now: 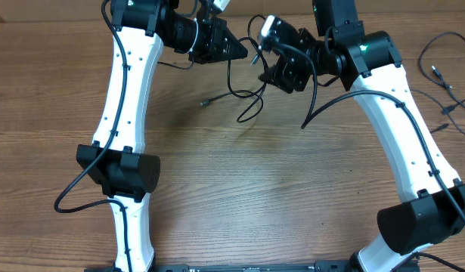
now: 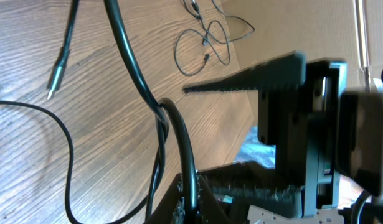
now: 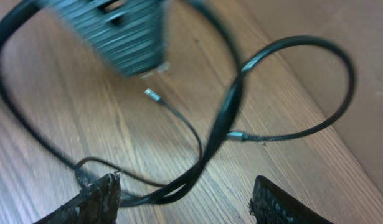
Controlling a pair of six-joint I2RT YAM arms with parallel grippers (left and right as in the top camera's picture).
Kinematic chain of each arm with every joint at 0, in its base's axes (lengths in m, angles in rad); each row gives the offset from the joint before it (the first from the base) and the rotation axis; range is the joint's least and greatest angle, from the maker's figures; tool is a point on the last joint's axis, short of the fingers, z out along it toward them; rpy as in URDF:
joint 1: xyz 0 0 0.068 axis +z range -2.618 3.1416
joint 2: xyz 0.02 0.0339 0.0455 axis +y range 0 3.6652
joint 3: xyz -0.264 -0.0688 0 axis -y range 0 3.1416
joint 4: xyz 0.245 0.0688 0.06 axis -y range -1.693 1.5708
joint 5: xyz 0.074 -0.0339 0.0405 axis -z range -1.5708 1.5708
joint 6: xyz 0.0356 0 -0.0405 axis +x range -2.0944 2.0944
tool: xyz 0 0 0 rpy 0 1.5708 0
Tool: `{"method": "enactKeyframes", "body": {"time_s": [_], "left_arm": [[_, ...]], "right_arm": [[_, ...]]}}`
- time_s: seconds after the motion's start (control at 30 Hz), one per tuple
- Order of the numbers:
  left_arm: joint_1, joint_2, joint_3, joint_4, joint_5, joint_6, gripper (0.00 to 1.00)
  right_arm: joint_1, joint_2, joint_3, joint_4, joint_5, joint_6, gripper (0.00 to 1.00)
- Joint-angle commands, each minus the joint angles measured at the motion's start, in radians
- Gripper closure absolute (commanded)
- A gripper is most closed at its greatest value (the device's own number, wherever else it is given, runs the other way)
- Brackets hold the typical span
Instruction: Untangle cables
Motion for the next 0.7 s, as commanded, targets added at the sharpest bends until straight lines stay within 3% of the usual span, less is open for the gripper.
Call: {"method": "enactKeyframes", "body": {"time_s": [0.0,0.13,0.33,0.37,0.47,0.67], "left_arm": [[-0.002,0.002,0.003,-0.005,0.06,0.032,0.96],[-0.001,0.002,0.003,-0.004,0.14,0.069,0.96],[-0.002,0.002,0.003,-0.003,0.159,0.069,0.96],[-0.002,0.002,0.003,-0.003,0.159,0.068,0.96],[-0.001,0.002,0.003,-0.003,0.155,0.068,0.96],[0.001,0.002,0.003,0.021,0.081,0.066,0.96]], "right_arm": [[-0.015,-0.001,-0.004,0.043,0.026,0.151,0.35],[-0.026,0.013,-0.004,0.074,0.026,0.212,0.42],[-0.026,0.035,-0.004,0.081,0.021,0.218,0.43],[-0.026,0.037,-0.004,0.081,0.015,0.218,0.45],[-0.026,0.043,-0.004,0.08,0.003,0.218,0.69],[-0.026,0.043,-0.004,0.073,-0.013,0.24,0.84]]}}
